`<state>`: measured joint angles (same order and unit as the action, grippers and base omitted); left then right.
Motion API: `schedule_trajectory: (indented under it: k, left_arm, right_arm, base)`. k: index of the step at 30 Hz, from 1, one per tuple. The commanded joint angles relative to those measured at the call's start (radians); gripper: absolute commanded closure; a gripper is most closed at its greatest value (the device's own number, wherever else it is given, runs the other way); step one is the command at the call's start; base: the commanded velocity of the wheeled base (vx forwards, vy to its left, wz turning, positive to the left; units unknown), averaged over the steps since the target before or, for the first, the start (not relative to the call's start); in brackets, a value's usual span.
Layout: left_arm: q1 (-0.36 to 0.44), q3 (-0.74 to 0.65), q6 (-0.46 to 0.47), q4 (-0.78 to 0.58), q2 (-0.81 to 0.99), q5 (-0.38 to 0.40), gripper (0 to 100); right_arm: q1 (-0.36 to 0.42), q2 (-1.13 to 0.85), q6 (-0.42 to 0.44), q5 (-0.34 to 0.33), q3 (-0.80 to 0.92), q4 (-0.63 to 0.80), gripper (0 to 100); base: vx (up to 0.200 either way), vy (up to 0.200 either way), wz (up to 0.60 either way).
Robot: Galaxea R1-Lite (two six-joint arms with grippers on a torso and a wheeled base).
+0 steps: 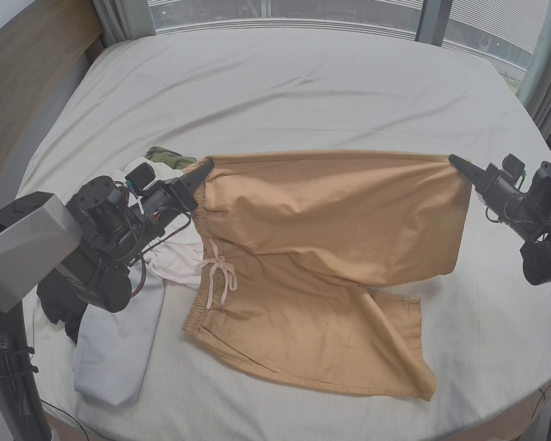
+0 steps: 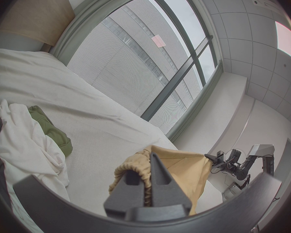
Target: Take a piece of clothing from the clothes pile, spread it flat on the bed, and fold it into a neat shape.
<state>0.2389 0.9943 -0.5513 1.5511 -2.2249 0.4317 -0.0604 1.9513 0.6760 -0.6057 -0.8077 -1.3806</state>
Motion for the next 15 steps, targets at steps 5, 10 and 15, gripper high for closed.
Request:
schedule_trajectory:
  k: [5,10,15]
  left_arm:
    - [-0.001,0.063,-0.001,-0.003,-0.061,-0.002,100]
    - [-0.001,0.08,-0.001,-0.005,-0.079,-0.002,100]
    - [-0.004,0.095,-0.002,-0.019,-0.087,-0.002,100]
  right_arm:
    - [-0.006,0.061,0.001,0.001,-0.045,-0.001,100]
    - [-0.009,0.103,0.001,0.003,-0.079,-0.015,100]
    - [-0.007,0.126,0.001,0.001,-0.093,-0.034,100]
  base:
    - [0.0,0.0,0.0]
    - [0.0,0.0,0.0]
    - [0.0,0.0,0.0]
